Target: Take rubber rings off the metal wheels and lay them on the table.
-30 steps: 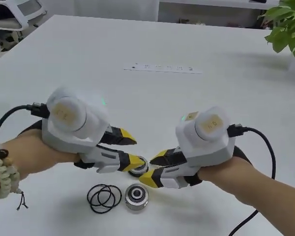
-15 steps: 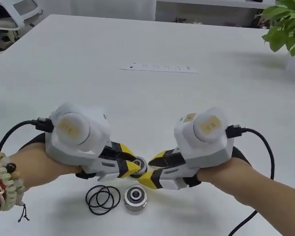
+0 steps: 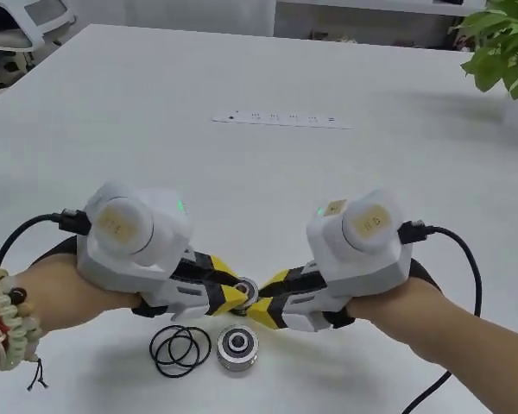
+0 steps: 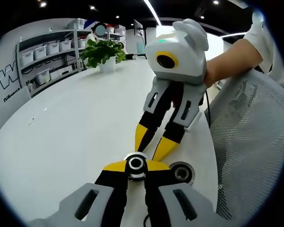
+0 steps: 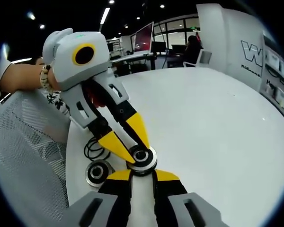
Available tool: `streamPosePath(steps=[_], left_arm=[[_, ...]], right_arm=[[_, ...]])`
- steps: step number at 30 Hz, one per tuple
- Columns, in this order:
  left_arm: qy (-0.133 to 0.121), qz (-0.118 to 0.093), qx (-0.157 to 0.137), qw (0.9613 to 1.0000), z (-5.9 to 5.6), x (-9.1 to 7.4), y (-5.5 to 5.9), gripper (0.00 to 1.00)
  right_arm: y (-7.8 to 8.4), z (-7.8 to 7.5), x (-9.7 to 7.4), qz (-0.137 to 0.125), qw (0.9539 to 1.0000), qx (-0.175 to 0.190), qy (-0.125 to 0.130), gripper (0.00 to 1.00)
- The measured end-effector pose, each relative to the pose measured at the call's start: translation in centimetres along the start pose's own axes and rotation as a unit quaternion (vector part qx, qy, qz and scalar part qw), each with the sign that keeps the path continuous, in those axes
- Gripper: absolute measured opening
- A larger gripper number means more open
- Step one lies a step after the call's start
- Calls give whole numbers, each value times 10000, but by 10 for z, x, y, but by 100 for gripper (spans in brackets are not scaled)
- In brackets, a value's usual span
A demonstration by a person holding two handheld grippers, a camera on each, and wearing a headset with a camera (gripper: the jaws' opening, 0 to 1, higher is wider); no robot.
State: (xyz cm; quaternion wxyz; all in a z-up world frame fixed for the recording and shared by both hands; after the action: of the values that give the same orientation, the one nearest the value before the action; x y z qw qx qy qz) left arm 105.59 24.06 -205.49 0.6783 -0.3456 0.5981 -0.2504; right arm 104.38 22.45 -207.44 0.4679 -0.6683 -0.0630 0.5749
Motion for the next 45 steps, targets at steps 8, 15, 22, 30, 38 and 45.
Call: streamPosePath(steps=[8,15,22,30,38,45], left_arm=[[-1,-18,-47,10000,0,0,0,7],[-2,-69,-49,10000,0,0,0,7],[1,-122,5,9999,1,-1,0,7],[-10,-158,19,9999,1,-1,0,7],[-30,-181,30,9998,1,-1,0,7],[-36,-179,42,9998,1,-1,0,7]], right_arm=[[2,-3,-3,37,9996,-268,111,0],[2,-8,-2,28,9964,838,78,0],[1,-14,-6,-218,9841,1765,-30,0],[-8,-14,-12,-475,9734,2229,-215,0],[-11,-10,-13,-495,9730,2239,-261,0],[-14,-8,-13,-504,9741,2186,-276,0]])
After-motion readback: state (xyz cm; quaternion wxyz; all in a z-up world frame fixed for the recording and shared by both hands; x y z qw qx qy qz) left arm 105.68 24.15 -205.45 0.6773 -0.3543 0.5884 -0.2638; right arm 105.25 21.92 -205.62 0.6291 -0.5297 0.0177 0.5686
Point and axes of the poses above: the centre of the closed fingertips' face, and the gripper's own axes: x roughly forward along the fingers, z roughly to its left, y roughly out of its underside, the point moved 1 cm from there along -x, roughly backward along the fingers, and after that the axes turned 4 degrees about z, right-handed, at the moved point
